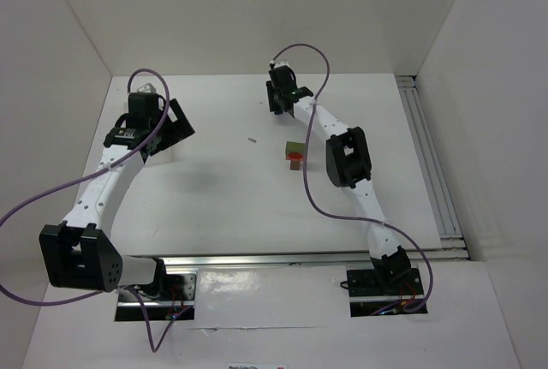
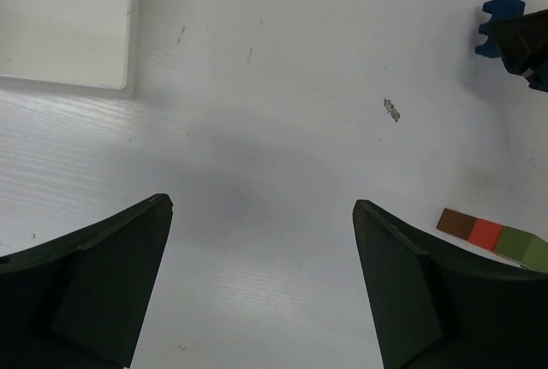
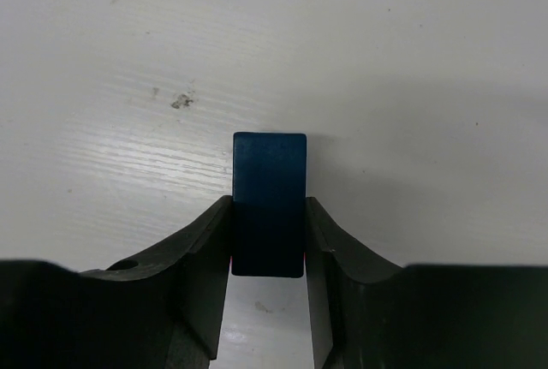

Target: Build the wood block tower

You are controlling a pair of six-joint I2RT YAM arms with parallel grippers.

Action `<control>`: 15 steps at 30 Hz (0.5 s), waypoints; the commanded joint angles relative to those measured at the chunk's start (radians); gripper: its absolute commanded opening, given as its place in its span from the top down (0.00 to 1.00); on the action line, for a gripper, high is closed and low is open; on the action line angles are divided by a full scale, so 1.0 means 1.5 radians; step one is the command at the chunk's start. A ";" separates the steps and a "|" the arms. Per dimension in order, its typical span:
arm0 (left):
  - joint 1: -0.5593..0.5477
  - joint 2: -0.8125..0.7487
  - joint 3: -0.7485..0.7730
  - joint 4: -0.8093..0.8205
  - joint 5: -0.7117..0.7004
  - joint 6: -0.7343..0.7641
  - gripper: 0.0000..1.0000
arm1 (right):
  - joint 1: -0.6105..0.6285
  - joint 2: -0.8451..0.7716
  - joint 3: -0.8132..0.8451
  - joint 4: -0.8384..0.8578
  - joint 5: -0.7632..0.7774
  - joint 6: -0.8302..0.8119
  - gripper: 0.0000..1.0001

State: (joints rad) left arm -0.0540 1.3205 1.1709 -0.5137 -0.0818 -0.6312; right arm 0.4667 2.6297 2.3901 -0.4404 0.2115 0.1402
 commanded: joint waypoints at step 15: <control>0.081 -0.025 -0.134 0.441 0.579 -0.037 0.00 | 0.004 -0.474 -0.321 0.139 -0.470 0.138 0.72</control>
State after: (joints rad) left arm 0.0124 1.3304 0.9997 -0.1333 0.5045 -0.6216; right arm 0.4667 2.0068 2.0216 -0.2771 -0.3172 0.2928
